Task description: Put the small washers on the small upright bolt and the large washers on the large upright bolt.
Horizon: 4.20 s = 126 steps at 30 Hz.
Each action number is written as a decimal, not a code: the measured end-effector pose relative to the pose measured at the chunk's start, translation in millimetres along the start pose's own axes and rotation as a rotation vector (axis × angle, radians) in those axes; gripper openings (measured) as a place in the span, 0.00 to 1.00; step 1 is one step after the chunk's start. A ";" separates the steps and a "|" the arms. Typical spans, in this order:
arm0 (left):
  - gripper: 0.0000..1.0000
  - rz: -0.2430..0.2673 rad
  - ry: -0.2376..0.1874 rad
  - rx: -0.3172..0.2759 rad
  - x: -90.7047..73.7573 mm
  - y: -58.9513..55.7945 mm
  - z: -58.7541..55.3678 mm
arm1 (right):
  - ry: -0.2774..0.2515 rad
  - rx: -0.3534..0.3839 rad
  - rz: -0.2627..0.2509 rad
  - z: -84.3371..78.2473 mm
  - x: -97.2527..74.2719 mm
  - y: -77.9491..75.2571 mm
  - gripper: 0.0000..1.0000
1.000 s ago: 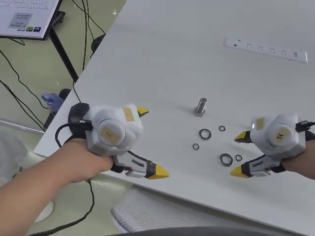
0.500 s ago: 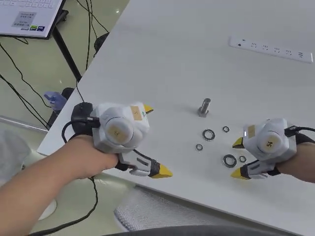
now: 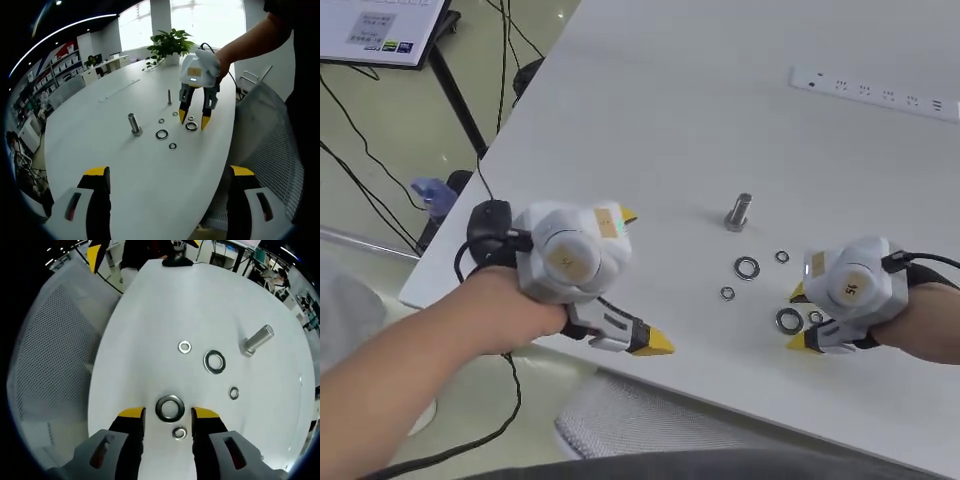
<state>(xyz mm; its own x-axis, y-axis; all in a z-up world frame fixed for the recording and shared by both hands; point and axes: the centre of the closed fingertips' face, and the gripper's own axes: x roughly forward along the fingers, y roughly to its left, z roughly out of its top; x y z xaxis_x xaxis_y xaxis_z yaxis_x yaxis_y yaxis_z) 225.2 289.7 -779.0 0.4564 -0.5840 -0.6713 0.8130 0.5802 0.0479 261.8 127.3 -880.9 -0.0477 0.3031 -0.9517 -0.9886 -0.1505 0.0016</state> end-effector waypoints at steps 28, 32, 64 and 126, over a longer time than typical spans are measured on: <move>0.91 0.020 0.002 -0.017 -3.3 -3.7 0.4 | 0.124 0.012 -0.003 -2.0 -1.1 -4.9 0.24; 0.91 0.029 -0.009 -0.023 -6.0 -6.2 3.0 | 0.135 -0.003 -0.007 -1.5 -1.1 -4.2 0.23; 0.89 0.041 -0.037 -0.060 -12.9 -13.4 2.9 | 0.084 0.101 0.015 10.8 -40.1 -18.1 0.21; 0.89 0.015 -0.024 -0.068 0.0 -1.8 -6.2 | 0.055 0.065 -0.040 100.5 -53.1 -130.8 0.22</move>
<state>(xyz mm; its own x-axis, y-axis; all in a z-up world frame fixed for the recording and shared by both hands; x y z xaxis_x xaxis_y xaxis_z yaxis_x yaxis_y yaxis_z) 221.5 292.2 -783.6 0.4780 -0.5880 -0.6525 0.7796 0.6262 0.0069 379.3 225.4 -799.7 -0.0023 0.2549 -0.9670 -0.9968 -0.0777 -0.0182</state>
